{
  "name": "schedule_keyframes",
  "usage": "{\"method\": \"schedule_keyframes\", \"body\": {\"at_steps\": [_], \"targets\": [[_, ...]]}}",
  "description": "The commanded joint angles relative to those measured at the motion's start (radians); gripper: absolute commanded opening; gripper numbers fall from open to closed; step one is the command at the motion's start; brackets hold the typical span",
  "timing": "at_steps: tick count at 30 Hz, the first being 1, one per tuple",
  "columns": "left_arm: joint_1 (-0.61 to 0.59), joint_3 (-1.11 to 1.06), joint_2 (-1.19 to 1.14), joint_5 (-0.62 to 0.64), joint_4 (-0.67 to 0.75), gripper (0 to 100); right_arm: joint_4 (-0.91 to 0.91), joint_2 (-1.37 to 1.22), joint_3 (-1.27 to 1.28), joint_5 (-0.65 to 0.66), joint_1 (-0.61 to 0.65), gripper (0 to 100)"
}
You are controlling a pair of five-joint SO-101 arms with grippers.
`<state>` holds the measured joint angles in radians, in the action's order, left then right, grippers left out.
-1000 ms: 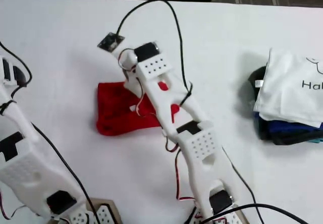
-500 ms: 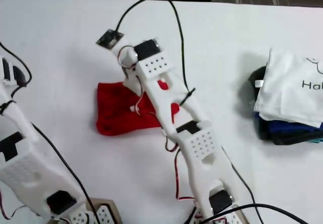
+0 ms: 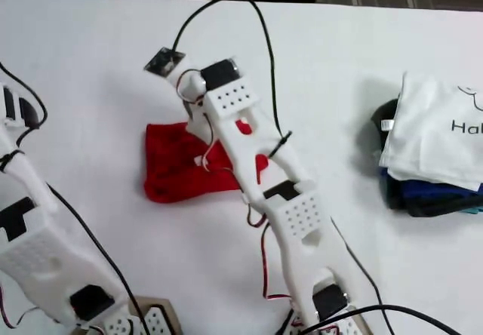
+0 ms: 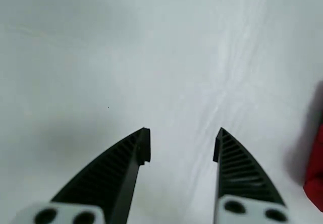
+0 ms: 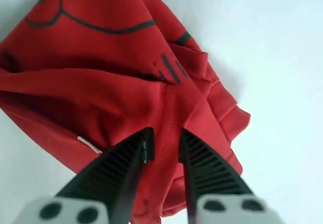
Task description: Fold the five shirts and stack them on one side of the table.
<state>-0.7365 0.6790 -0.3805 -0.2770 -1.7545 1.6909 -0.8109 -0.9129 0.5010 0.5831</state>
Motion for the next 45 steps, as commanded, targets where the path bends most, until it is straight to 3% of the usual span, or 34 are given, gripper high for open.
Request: {"method": "schedule_keyframes", "body": {"at_steps": [1, 6, 18, 26, 30, 45], "targets": [[-0.009, 0.004, 0.009, -0.002, 0.012, 23, -0.008, 0.012, 0.005, 0.008, 0.001, 8.7], [-0.009, 0.004, 0.009, -0.002, 0.012, 23, -0.010, 0.022, -0.006, 0.008, -0.022, 1.8], [-0.009, 0.004, 0.009, -0.002, 0.012, 23, 0.010, 0.185, 0.055, 0.009, -0.030, 2.1], [-0.008, 0.004, 0.009, -0.002, 0.012, 23, -0.082, 0.108, 0.172, 0.006, -0.084, 10.1], [-0.005, 0.004, 0.008, -0.002, 0.012, 23, -0.113, 0.064, 0.170, 0.006, -0.091, 8.8], [-0.002, 0.002, 0.008, 0.000, 0.026, 23, -0.113, 0.053, 0.098, 0.002, 0.005, 8.7]]}}
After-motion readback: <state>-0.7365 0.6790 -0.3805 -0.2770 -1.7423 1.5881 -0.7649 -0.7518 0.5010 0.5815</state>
